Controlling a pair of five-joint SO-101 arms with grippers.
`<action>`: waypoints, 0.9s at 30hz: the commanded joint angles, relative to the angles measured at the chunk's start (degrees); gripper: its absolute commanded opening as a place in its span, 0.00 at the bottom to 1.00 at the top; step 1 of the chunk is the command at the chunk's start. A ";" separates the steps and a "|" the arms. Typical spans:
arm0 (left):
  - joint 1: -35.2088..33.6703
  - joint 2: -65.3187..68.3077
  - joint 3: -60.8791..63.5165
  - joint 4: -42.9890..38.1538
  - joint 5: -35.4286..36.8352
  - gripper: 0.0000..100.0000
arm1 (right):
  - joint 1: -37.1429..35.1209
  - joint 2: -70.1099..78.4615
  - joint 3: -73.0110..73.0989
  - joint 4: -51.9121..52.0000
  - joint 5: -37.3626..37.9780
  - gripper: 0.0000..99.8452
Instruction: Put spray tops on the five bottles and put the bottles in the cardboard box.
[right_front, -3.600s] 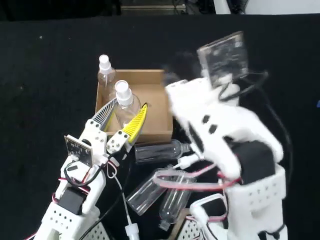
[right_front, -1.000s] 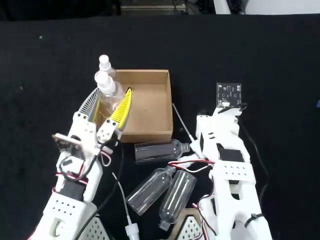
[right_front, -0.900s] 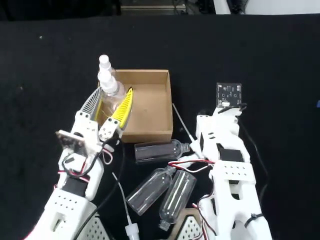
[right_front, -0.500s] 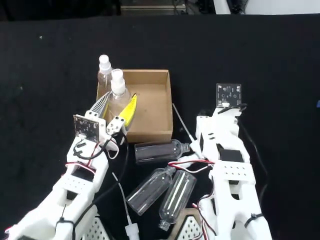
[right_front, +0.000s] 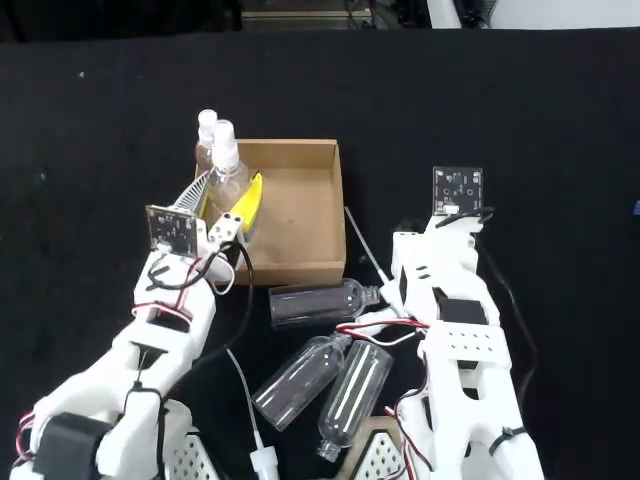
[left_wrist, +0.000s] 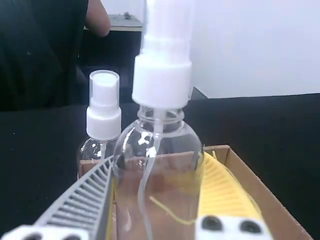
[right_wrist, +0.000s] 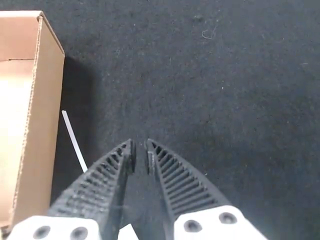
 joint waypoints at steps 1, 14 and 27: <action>-0.66 0.44 -3.38 -1.58 -0.26 0.03 | 0.18 -0.84 -0.40 -1.32 0.18 0.02; -0.84 -0.26 -2.86 -1.58 0.09 0.03 | 0.18 -0.66 -0.40 -1.32 0.18 0.02; -2.86 -23.03 9.89 -7.12 -0.26 0.03 | 0.18 -0.57 -0.40 -1.58 0.18 0.02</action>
